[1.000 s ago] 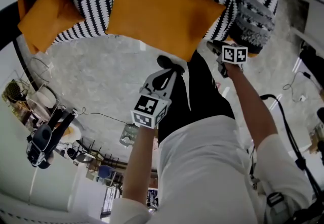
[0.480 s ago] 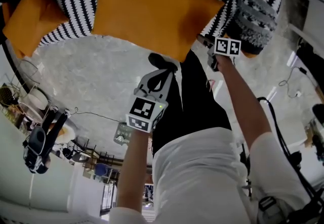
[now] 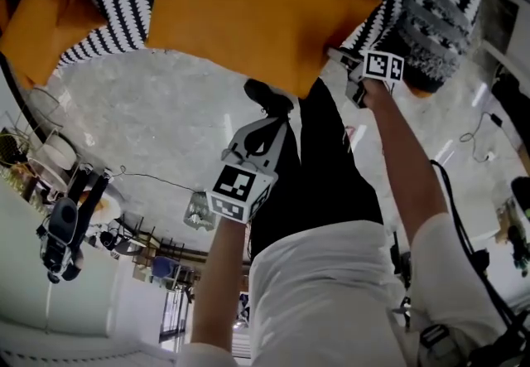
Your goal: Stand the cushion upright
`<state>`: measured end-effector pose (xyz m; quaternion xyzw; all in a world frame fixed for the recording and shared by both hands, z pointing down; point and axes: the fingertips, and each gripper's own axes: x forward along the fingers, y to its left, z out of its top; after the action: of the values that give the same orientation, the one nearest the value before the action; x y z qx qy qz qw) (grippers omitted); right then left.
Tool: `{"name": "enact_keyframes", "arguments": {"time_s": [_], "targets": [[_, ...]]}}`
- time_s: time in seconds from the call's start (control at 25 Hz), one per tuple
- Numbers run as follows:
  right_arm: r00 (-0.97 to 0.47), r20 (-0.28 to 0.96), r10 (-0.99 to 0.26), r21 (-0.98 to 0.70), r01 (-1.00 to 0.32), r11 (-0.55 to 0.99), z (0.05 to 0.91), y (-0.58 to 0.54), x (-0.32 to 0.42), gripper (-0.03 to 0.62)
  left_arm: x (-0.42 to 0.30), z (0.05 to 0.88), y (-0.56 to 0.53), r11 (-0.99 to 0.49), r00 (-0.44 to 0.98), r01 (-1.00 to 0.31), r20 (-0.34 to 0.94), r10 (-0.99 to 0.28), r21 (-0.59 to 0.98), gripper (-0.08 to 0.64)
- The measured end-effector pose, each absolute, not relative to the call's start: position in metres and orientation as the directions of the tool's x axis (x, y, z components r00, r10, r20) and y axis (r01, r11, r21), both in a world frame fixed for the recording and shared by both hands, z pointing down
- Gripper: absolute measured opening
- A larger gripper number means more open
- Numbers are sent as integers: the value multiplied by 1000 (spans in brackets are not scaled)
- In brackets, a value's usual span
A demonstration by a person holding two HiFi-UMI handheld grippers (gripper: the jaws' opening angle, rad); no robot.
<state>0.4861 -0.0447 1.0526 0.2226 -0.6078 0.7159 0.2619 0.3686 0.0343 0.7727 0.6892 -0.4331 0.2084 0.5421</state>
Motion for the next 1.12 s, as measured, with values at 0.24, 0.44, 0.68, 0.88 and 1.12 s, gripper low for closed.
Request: {"name": "enact_keyframes", "arguments": {"time_s": [0.24, 0.44, 0.68, 0.88, 1.12], "targets": [[-817, 572, 65, -793, -572, -211, 1045, -45, 468, 189, 374, 773, 47, -35, 556, -813, 758, -342, 581, 2], [-784, 617, 66, -774, -619, -130, 1033, -44, 468, 102, 376, 763, 44, -45, 536, -825, 754, -380, 564, 2], [-749, 658, 80, -746, -662, -66, 992, -60, 466, 74, 366, 729, 22, -57, 500, -844, 743, -444, 533, 2], [-762, 640, 96, -766, -643, 2, 946, -86, 453, 72, 368, 703, 6, -48, 454, -865, 738, -499, 500, 2], [-743, 664, 87, -748, -658, 83, 898, -105, 445, 67, 365, 676, -1, -15, 387, -888, 727, -568, 461, 2]]}}
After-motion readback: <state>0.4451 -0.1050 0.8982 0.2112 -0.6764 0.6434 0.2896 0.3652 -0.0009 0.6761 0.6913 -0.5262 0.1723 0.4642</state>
